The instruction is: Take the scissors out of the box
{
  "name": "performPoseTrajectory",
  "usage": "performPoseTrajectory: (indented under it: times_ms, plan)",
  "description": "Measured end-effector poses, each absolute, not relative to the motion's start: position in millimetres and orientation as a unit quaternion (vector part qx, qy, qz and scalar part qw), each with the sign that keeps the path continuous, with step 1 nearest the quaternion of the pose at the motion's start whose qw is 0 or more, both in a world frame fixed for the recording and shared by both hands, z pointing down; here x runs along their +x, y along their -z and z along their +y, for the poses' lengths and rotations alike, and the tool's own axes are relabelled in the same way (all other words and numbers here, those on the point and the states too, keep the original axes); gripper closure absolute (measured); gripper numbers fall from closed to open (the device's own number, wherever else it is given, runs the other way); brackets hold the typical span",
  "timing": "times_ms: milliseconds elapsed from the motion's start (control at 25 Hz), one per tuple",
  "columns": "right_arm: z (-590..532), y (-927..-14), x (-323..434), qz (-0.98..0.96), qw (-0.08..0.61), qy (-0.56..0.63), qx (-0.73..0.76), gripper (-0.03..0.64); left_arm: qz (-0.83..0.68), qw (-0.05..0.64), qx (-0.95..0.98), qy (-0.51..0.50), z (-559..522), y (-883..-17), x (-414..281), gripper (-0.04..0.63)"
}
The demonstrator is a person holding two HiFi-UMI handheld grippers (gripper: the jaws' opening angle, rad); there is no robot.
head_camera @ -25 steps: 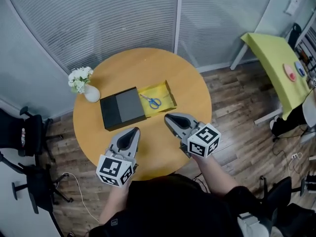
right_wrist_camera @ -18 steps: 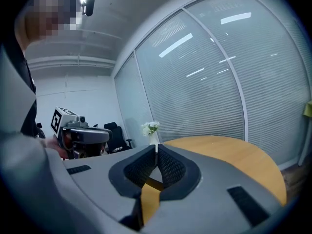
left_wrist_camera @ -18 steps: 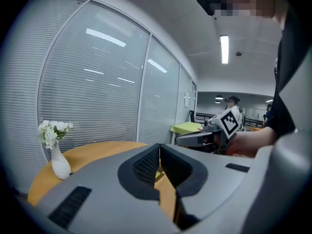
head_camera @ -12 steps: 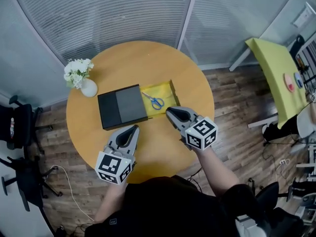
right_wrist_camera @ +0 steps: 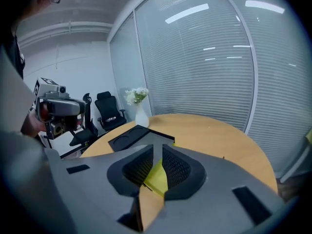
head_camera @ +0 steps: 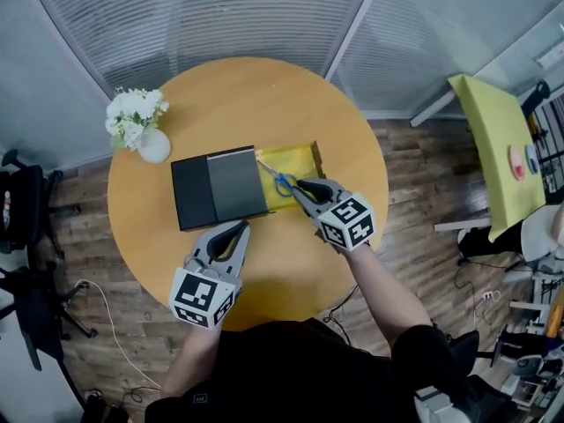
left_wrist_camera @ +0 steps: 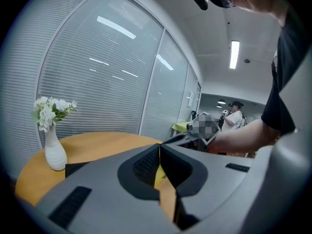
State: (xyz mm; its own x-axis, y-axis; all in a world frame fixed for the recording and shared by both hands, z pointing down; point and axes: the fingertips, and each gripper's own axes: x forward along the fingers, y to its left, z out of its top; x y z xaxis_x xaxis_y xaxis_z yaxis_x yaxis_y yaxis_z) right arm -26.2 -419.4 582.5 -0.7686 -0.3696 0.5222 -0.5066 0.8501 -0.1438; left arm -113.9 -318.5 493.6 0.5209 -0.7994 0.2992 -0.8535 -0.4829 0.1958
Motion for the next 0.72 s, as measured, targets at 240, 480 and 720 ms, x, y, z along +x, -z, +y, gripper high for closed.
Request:
performPoseTrajectory:
  times_ms: [240,480,720]
  plan:
    - [-441.0,-636.3,-35.0,-0.913,0.318,-0.138,0.215,0.566,-0.476,0.183,0.856,-0.087,-325.8,-516.5,-116.7,0.58]
    - [-458.6,-688.0,-43.4,-0.887,0.393,-0.139,0.197,0.492,-0.483,0.202,0.848,-0.085,-324.9,-536.4,-129.2,0.58]
    - [-472.0,-733.6,-38.1,-0.851,0.468,-0.145,0.191,0.492,-0.497,0.213,0.837,-0.082,-321.4,-544.7,-143.5,0.58]
